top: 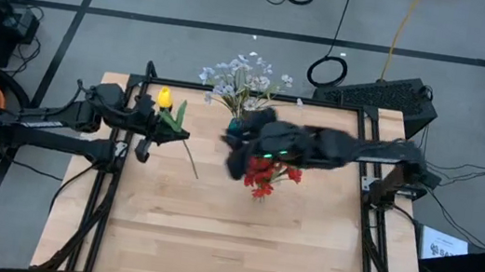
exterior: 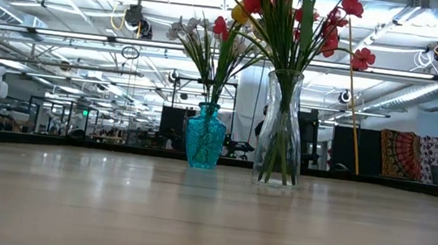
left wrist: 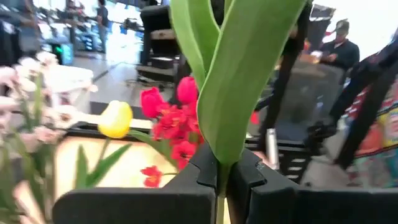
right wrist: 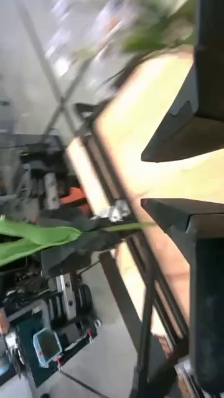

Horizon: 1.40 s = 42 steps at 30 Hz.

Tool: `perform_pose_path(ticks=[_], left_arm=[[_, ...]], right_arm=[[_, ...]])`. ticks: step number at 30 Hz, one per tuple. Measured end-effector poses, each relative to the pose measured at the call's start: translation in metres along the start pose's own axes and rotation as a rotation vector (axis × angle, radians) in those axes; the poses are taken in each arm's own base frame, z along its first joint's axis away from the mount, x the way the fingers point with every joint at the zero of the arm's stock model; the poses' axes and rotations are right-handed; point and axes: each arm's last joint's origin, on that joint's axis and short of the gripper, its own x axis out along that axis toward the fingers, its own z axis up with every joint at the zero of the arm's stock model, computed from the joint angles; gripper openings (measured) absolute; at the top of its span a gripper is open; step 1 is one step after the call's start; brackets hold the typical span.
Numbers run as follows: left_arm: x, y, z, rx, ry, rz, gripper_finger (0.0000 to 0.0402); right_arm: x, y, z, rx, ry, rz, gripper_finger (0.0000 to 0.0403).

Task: Sort flowers into vase by color
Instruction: Put the yellow tulip into the blue vase

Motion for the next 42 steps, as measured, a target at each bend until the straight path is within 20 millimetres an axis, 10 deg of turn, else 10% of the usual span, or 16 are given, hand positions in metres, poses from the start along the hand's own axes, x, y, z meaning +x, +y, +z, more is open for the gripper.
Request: perform_pose_path(ticks=[11,17,42], left_arm=[[0.031,0.021,-0.004,0.218,-0.029,0.144,0.0009],[0.049,0.048,-0.005,0.23,0.028,0.231,0.0009],[0.09,0.133,-0.028,0.31,0.13,0.403,0.0009]], right_arm=[[-0.132,-0.031,-0.01,0.192,0.191,-0.24,0.0069],[-0.167,-0.03,-0.034,0.236,0.3,-0.332,0.0046],[-0.126,-0.003,-0.198,0.411,0.408,-0.418,0.0001]])
